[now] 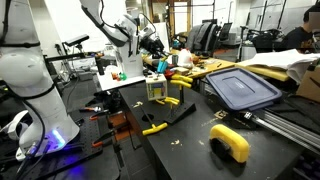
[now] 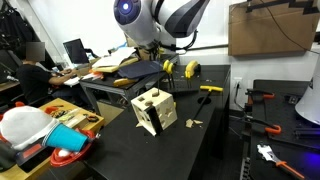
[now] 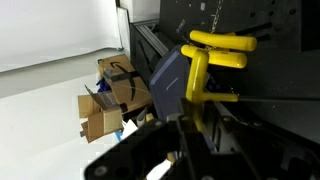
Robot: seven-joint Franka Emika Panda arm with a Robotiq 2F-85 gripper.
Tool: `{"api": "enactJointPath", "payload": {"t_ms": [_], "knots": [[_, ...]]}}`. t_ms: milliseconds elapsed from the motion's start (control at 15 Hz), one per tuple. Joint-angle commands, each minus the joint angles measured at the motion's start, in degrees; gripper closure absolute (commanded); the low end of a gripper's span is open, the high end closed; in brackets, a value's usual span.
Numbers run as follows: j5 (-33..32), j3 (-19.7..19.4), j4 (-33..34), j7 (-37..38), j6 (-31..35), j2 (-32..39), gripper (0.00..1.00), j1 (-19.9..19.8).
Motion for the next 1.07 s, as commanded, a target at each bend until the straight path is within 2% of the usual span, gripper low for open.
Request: {"api": "enactJointPath", "payload": {"t_ms": [0, 467, 1000], "knots": [[-0.4, 0.5, 1.5, -0.3, 0.3, 1.2, 0.95, 0.6], [-4.8, 1.6, 0.6, 0.5, 0.6, 2.3, 0.95, 2.2], [-16.8, 1.4, 0.9, 2.3, 0.0, 6.3, 0.95, 2.8]]}}
